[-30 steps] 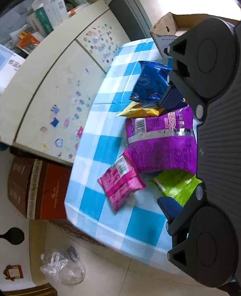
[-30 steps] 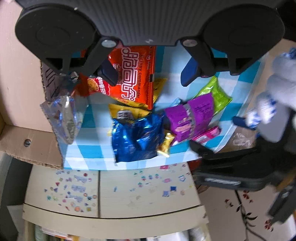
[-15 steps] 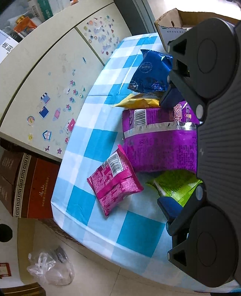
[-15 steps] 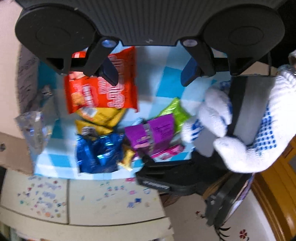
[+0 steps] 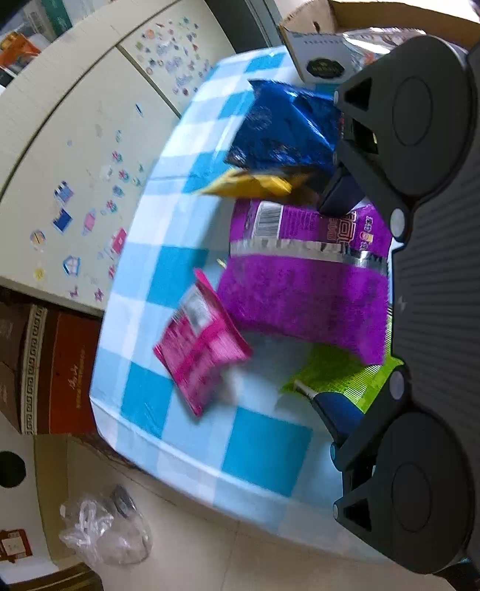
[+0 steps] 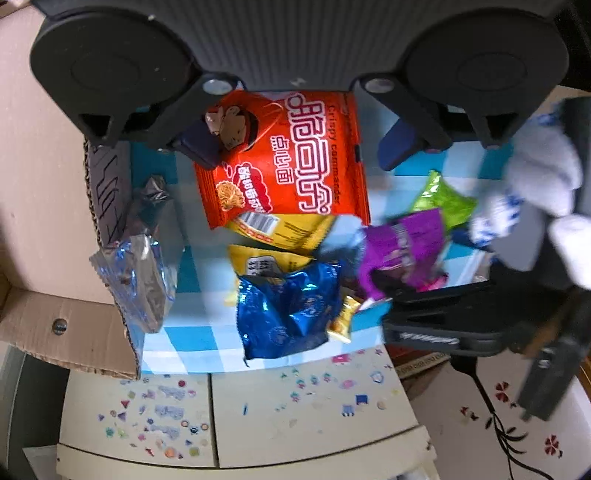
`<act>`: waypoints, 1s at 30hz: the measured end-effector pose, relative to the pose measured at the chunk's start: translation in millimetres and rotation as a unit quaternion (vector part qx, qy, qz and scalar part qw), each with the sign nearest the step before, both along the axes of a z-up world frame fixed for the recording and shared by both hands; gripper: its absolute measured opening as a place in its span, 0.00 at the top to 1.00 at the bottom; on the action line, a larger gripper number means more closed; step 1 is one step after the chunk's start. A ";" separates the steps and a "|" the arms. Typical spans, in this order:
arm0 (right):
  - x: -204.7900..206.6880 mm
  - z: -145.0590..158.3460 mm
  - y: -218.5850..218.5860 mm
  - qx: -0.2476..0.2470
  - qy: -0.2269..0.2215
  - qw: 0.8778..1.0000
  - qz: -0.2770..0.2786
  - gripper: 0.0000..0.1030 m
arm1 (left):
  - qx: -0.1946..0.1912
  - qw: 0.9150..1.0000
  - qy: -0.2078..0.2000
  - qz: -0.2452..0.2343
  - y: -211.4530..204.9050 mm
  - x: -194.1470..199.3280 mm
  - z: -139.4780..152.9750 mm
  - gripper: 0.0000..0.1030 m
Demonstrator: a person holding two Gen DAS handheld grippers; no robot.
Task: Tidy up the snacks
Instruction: 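Grasp the red-orange bag with the right gripper while the left gripper approaches the purple bag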
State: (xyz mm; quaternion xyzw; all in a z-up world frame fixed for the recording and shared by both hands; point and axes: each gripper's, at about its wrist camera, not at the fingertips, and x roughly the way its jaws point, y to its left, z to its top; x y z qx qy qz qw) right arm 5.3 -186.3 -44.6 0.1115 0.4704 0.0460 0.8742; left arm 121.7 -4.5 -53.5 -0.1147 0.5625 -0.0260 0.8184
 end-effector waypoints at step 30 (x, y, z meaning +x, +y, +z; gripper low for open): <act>0.5 -7.7 14.2 -0.009 0.001 1.000 0.028 0.05 | 0.148 0.984 -0.021 -0.093 -35.2 -17.5 -12.8 0.00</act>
